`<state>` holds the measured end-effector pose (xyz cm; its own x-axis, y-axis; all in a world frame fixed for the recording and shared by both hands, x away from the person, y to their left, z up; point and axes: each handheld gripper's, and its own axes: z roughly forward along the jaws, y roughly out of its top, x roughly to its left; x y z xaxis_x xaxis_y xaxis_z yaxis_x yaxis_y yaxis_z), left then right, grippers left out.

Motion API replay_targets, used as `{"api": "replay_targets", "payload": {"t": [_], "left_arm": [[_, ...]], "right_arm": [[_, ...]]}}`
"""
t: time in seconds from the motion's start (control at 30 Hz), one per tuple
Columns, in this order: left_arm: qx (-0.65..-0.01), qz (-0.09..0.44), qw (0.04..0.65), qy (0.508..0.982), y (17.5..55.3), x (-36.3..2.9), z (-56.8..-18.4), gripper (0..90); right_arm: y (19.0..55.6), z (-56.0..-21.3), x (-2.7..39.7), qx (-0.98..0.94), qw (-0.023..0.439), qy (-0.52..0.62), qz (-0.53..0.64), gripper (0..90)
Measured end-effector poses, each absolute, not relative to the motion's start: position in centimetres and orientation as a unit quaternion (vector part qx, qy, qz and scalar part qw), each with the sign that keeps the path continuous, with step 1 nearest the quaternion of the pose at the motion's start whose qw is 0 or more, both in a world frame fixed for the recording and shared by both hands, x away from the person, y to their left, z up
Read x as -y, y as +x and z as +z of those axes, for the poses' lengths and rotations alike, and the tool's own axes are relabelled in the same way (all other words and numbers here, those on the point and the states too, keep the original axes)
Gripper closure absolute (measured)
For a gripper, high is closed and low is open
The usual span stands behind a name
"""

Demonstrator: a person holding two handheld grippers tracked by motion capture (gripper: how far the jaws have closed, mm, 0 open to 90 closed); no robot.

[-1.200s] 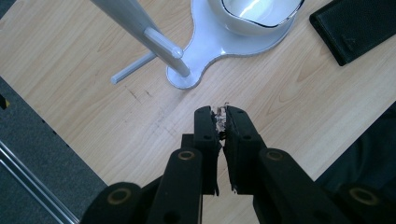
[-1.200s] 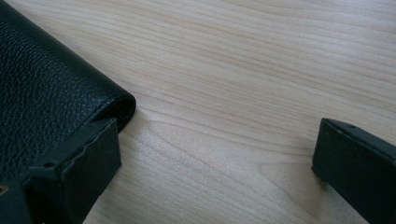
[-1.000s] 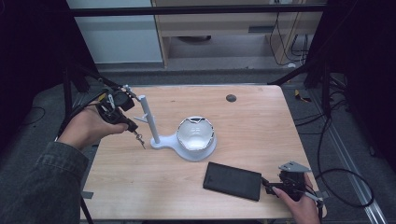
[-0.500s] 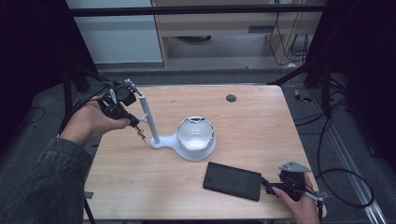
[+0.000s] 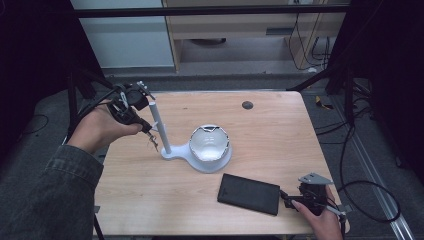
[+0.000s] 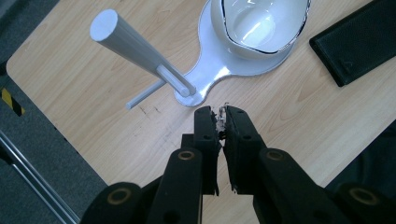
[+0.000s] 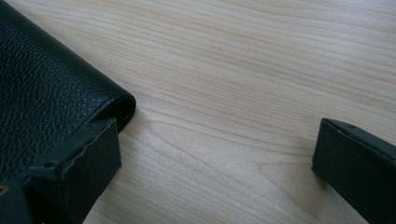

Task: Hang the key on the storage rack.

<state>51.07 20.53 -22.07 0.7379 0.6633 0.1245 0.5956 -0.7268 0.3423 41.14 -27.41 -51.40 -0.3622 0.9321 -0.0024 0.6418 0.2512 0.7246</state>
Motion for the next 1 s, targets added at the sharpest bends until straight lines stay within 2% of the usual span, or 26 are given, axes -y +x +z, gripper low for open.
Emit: {"api": "replay_targets", "payload": {"t": [1.0], "left_arm": [[-0.357, 0.144, 0.146, 0.911, 53.4, -20.8, -20.8, 83.2]], "right_arm": [[41.1, -51.4, 27.4, -0.759, 0.223, 0.517, 0.325, 1.1]]}}
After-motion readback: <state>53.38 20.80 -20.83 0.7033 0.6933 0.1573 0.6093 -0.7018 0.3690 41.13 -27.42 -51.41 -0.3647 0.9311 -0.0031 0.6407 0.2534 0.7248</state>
